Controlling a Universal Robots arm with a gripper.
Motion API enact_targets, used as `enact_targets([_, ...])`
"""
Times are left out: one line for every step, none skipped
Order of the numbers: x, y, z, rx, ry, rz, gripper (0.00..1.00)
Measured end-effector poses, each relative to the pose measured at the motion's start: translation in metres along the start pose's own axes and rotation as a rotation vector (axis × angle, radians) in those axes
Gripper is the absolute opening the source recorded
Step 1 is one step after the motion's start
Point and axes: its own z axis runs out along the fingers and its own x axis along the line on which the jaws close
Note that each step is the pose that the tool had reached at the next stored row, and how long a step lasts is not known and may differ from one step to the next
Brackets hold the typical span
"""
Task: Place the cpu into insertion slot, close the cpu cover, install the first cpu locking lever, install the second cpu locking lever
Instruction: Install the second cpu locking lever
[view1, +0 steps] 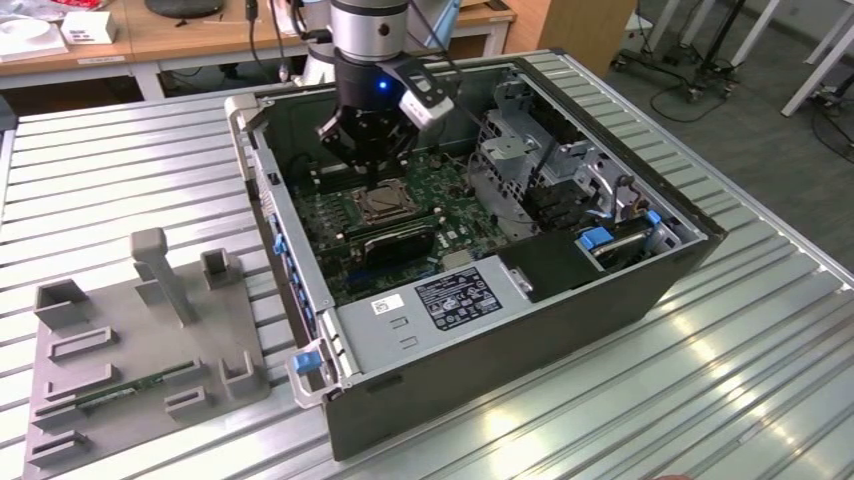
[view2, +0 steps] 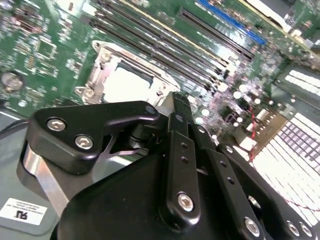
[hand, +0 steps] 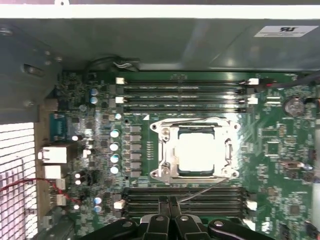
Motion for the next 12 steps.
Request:
enact_targets([-0.0001,-0.0001,-0.0001,0.0002,0.0039,0.000,0.11])
enact_targets([-0.0001,-0.0001,-0.0001,0.0001,0.0041,0.000,0.11])
enact_targets([-0.0001,-0.0001,-0.0001,0.0002,0.0044,0.000,0.11])
enact_targets([-0.0009,-0.0001,0.0002,0.0000,0.0047,0.000,0.11])
enact_targets([-0.0016,0.0000,0.0003,0.0000,0.0047,0.000,0.11])
enact_targets([-0.0016,0.0000,0.0003,0.0000,0.0047,0.000,0.11])
enact_targets([-0.0016,0.0000,0.0003,0.0000,0.0047,0.000,0.11])
enact_targets([-0.0016,0.0000,0.0003,-0.0001,0.0047,0.000,0.11])
enact_targets([-0.0016,0.0000,0.0003,0.0000,0.0047,0.000,0.11])
enact_targets([-0.0017,0.0000,0.0003,0.0000,0.0047,0.000,0.11])
enact_targets([-0.0017,0.0000,0.0003,-0.0001,0.0047,0.000,0.11])
enact_targets([-0.0018,0.0000,0.0003,-0.0001,0.0047,0.000,0.11])
